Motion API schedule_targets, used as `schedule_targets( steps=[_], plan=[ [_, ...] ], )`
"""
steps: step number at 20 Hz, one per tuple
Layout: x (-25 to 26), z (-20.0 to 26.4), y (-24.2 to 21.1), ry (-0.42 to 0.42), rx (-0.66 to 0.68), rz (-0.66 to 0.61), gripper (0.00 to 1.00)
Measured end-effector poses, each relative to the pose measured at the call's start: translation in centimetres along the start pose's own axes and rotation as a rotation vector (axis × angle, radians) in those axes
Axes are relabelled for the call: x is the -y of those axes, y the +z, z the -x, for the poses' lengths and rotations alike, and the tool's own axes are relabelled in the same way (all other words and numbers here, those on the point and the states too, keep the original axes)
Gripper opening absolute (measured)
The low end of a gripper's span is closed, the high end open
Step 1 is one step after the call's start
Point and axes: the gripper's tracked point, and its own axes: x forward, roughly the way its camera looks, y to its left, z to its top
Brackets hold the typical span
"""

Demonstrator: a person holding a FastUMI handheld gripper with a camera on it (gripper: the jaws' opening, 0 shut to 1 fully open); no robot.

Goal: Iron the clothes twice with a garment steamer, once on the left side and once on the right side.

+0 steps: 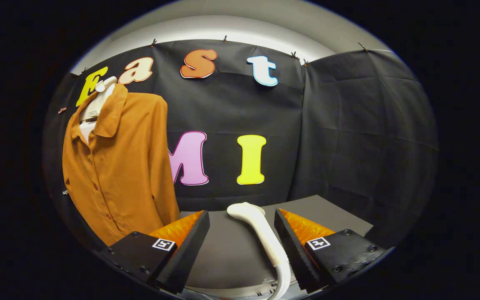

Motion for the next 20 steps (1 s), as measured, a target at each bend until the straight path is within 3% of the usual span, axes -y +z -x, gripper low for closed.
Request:
schedule_targets(
  steps=[6,12,16,20],
  plan=[
    [2.7,-5.1,-3.5,0.032,-0.137,-0.005,0.99],
    [2.9,-9.4,-9.2,0.088,-0.379,0.008,0.99],
    [3.1,-10.4,-11.6,0.093,-0.496,0.003,0.99],
    [3.3,-10.8,-12.0,0.072,-0.524,0.010,0.99]
  ],
)
